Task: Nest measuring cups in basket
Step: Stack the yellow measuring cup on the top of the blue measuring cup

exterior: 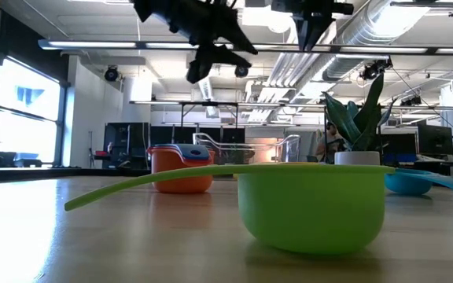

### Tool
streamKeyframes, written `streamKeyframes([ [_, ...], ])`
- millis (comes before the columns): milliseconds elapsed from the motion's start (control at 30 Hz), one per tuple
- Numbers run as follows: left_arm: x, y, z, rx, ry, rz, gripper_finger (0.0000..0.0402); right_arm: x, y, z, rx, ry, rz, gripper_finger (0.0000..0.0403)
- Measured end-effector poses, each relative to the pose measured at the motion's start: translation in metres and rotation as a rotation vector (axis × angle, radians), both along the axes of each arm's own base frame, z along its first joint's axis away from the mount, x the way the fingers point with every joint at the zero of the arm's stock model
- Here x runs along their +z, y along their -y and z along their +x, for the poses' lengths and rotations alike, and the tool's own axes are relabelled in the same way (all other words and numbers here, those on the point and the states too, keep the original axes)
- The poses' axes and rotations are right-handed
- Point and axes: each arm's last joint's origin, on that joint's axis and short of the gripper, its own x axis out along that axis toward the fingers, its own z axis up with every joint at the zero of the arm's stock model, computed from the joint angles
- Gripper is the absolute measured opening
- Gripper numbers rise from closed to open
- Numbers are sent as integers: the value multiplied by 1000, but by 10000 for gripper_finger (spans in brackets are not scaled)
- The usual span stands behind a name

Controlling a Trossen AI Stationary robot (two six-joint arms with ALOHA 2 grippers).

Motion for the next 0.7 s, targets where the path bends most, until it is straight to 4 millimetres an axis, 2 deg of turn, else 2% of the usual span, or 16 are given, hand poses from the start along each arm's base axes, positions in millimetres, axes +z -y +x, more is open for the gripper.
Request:
streamKeyframes([
  [267,20,-4,22,-27,2,52,92,0,7,-2,20,-31,-14,81],
  [700,-30,0,55,-136,-141,123,92,0,7,-2,33,-39,-12,81],
])
